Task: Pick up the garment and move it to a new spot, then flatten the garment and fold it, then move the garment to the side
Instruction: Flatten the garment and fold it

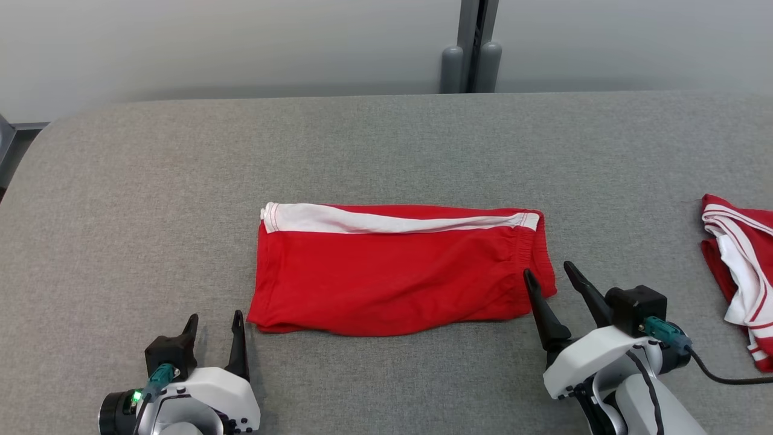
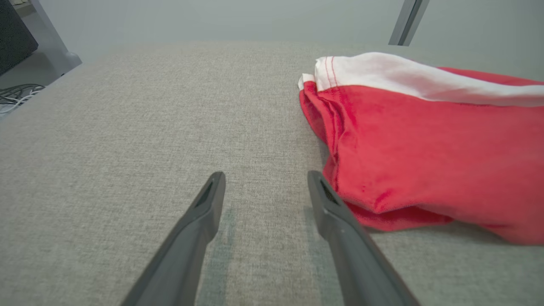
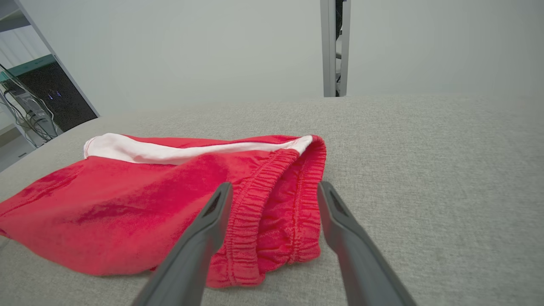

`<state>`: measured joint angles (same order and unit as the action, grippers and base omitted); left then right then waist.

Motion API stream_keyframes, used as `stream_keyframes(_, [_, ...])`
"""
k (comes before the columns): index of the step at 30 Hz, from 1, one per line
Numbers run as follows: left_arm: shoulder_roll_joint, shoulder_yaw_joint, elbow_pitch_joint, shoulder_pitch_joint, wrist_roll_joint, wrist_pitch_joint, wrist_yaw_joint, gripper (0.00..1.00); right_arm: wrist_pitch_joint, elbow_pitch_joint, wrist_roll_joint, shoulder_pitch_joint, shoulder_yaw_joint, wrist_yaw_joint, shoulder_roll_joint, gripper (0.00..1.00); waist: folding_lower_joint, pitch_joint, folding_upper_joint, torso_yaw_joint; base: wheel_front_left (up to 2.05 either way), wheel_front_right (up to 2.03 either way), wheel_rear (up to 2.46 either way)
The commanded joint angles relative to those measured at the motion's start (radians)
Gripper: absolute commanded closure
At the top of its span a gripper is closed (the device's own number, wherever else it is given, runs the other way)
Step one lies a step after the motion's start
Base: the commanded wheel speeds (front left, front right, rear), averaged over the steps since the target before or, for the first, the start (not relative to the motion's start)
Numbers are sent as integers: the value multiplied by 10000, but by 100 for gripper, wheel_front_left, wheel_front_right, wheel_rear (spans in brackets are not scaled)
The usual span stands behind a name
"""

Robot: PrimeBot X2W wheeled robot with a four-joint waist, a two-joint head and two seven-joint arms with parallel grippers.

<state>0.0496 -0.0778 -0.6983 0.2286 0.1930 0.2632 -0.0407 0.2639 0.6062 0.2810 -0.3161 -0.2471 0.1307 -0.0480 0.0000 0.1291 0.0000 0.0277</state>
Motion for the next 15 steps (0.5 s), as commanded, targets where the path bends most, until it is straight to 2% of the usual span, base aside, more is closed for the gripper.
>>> stream_keyframes(1, [39,-22,47,-49,81,13,35,0,2,29,-8,-150,23,-1,-62,0,0,83,0,125,0,0,0])
stream_keyframes(9, [39,-154,47,65,440,13,17,0,0,1180,-183,-723,553,-1,-62,0,0,340,0,434,0,0,0])
stream_keyframes(14, [36,-246,48,196,563,13,-20,0,2,1796,353,-1051,573,-1,-60,0,0,634,0,571,0,0,0])
stream_keyframes(15, [38,-295,76,210,641,13,-14,0,2,2002,898,-1063,638,-1,-66,0,0,710,0,616,0,0,0])
